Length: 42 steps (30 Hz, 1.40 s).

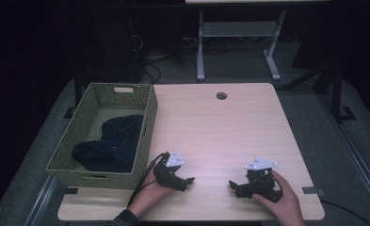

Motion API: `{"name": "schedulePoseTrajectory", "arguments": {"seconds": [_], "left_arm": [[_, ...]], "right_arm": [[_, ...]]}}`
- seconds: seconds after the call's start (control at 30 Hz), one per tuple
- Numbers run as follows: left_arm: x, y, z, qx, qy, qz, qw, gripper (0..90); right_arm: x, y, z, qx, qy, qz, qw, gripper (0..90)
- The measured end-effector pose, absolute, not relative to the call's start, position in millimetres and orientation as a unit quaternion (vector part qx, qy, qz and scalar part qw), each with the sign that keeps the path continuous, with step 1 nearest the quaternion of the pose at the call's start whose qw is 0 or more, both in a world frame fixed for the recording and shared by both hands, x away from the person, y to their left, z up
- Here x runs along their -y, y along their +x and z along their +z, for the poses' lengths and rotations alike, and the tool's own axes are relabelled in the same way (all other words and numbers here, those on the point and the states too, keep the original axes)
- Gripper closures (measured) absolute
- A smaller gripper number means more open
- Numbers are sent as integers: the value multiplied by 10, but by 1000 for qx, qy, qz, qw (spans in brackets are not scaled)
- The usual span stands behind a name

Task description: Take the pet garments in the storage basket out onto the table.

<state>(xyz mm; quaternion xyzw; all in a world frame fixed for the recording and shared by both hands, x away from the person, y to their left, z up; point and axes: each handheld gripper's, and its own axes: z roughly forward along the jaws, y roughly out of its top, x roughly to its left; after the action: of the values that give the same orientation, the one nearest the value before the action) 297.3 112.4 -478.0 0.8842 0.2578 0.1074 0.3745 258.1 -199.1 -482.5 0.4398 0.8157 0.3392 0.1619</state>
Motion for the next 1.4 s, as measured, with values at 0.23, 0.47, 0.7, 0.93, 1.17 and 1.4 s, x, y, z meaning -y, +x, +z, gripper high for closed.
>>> {"name": "schedulePoseTrajectory", "arguments": {"seconds": [0.23, 0.47, 0.7, 0.93, 1.17, 1.4], "left_arm": [[-1124, 2973, -4780, -258, 884, 108, 374, 128], [-1108, 2975, -4760, -262, 885, 100, 371, 129], [-1126, 2986, -4722, -269, 883, 94, 372, 133], [-1158, 3011, -4648, -276, 880, 95, 376, 137], [-1176, 3018, -4607, -277, 879, 96, 377, 137], [-1158, 3005, -4549, -275, 875, 96, 386, 137]], "right_arm": [[1991, 2580, -4825, -816, 440, 339, 162, 0], [1991, 2580, -4825, -816, 440, 339, 162, 0], [1992, 2580, -4825, -816, 440, 339, 162, 0], [1991, 2580, -4826, -815, 440, 339, 162, 0], [1990, 2580, -4827, -815, 440, 340, 162, 0], [1990, 2580, -4826, -815, 441, 340, 162, 0]]}}
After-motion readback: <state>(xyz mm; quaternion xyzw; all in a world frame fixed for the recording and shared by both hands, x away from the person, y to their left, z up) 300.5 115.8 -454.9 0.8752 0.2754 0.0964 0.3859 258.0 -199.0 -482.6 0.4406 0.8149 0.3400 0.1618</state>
